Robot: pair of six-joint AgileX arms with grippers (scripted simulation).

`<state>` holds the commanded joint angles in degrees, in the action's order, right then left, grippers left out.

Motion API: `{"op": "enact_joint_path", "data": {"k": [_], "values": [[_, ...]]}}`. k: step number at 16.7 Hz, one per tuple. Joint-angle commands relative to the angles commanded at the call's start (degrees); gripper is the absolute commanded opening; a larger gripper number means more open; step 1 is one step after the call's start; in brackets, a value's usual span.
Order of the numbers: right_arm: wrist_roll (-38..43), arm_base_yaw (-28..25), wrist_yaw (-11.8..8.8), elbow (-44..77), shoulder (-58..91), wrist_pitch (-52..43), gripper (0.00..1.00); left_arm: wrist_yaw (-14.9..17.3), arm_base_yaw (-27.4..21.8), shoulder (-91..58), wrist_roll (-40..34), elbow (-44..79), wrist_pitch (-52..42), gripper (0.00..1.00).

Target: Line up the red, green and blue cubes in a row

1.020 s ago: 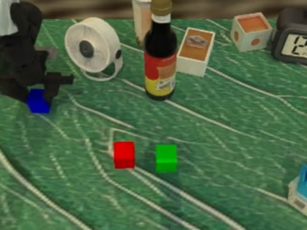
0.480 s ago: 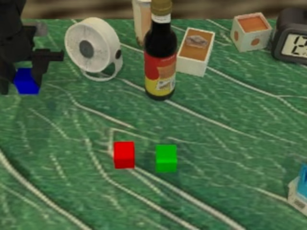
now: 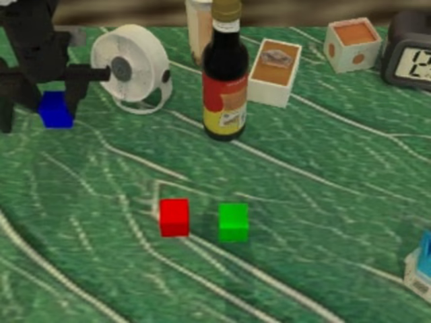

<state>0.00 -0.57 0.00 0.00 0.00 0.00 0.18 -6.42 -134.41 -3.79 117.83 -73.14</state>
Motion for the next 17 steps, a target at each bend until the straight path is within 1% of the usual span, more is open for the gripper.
{"op": "enact_joint_path", "data": {"k": [3,8,11,12,14,17], "values": [[0.0,0.0,0.0,0.0,0.0,0.0,1.00,-0.1,-8.8,-3.4,-9.1,6.4,-3.4,0.00],[0.0,0.0,0.0,0.0,0.0,0.0,1.00,-0.1,-29.2,-9.6,-30.8,18.7,-10.5,0.00],[0.0,0.0,0.0,0.0,0.0,0.0,1.00,-0.2,-39.5,-12.2,-41.5,24.9,-13.8,0.00],[0.0,0.0,0.0,0.0,0.0,0.0,1.00,-0.2,-41.9,-12.7,-43.9,26.5,-14.5,0.00],[0.0,0.0,0.0,0.0,0.0,0.0,1.00,-0.4,-44.9,-13.2,-46.9,28.5,-15.4,0.00],[0.0,0.0,0.0,0.0,0.0,0.0,1.00,-0.4,-45.5,-13.3,-47.5,28.9,-15.6,0.00]]}}
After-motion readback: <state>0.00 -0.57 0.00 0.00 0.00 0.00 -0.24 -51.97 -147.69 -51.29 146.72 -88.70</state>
